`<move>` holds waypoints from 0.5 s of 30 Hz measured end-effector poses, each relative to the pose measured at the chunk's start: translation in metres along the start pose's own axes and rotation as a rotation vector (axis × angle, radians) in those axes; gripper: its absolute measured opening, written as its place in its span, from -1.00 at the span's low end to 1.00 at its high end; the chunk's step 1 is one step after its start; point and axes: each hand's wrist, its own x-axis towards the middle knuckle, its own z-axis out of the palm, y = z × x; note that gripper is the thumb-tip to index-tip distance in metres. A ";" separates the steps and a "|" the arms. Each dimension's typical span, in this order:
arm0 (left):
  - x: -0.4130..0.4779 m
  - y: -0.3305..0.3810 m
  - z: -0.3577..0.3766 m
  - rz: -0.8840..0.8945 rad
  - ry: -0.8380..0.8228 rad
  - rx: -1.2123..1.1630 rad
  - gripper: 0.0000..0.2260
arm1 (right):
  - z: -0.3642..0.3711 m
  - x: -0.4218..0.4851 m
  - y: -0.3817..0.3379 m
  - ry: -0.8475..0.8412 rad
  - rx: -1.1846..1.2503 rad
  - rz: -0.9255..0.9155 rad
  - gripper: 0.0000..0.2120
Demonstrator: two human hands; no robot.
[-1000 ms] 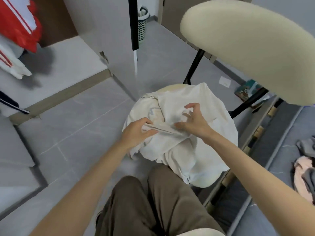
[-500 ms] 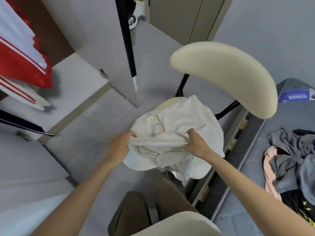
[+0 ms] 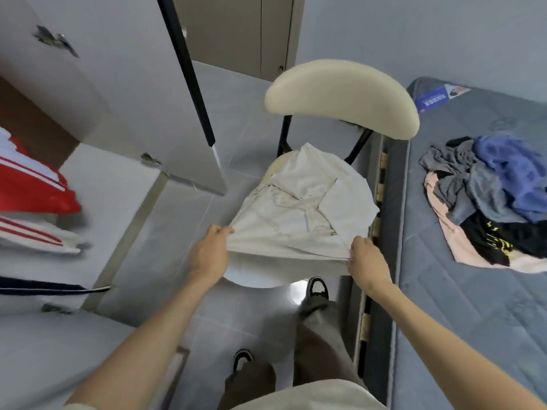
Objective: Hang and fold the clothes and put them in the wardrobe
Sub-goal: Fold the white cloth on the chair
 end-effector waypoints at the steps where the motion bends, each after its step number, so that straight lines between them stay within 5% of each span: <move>1: -0.001 -0.003 -0.001 0.015 0.001 0.023 -0.44 | 0.005 -0.011 0.000 -0.001 0.094 0.032 -0.85; 5: 0.004 -0.016 -0.005 0.039 -0.011 0.129 -0.44 | 0.022 -0.043 -0.002 0.048 0.468 0.137 -0.76; 9: 0.011 -0.028 -0.006 -0.064 -0.038 0.166 -0.53 | 0.035 -0.049 0.000 0.062 0.574 0.297 -0.73; 15: 0.031 -0.032 0.003 -0.324 0.021 -0.343 -0.73 | 0.052 -0.043 0.007 -0.133 0.729 0.551 -0.84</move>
